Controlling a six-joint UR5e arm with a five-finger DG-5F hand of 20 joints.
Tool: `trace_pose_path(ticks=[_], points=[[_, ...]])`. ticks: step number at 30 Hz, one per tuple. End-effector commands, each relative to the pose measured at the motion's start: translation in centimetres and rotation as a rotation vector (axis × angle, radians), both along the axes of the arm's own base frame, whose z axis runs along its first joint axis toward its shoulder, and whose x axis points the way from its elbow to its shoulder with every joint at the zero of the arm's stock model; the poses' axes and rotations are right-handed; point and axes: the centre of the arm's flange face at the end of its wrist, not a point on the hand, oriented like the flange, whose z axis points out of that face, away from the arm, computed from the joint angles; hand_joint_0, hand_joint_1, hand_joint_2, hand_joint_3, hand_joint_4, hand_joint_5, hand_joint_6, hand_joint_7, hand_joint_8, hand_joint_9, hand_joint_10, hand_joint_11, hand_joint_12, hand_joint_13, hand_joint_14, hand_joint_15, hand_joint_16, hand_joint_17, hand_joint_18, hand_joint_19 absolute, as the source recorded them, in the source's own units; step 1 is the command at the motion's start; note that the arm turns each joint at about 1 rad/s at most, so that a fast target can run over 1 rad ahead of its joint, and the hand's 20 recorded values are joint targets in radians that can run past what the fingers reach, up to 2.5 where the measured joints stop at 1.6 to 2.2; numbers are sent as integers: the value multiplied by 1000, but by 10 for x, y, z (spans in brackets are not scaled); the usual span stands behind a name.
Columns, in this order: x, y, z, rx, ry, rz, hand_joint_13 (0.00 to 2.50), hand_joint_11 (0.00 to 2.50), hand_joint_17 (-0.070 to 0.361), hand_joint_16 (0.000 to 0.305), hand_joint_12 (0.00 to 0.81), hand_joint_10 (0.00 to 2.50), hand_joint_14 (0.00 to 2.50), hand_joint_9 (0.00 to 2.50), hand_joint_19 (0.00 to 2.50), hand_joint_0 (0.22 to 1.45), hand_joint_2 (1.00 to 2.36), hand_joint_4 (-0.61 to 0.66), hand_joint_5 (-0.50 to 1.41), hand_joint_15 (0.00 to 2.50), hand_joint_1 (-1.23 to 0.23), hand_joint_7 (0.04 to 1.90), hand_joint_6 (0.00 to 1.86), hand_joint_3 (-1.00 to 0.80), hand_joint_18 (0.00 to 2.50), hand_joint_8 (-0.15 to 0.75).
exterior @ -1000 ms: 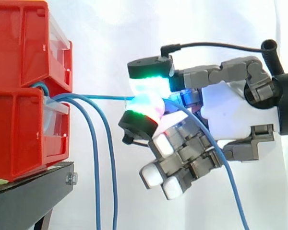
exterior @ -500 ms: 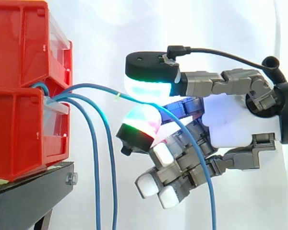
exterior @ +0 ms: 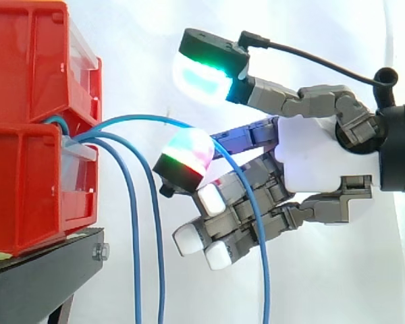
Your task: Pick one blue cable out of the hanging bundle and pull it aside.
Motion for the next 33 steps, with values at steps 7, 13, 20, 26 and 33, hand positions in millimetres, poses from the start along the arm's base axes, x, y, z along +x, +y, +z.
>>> trace_pose_path(ticks=[7,13,20,26,33], points=[[0,-6,0,-2,-1,-9,783,625,127,56,412,17,20,979,674,540,1009,205,-144,622,-346,1362,872,-353,577,323],[0,-8,-1,-27,9,-15,810,607,138,61,439,14,19,980,652,479,1000,210,-148,612,-328,1255,864,-500,622,343],[3,-8,-11,-152,46,-28,816,611,145,64,451,15,20,981,639,453,1000,209,-149,600,-319,1224,860,-500,649,356],[11,-4,-19,-178,15,-62,817,609,145,64,450,13,20,973,639,452,1000,213,-149,608,-320,1209,856,-500,652,356],[14,-3,-20,-175,9,-67,816,611,140,62,442,13,20,966,645,468,1000,209,-150,604,-354,1204,851,-500,642,349]])
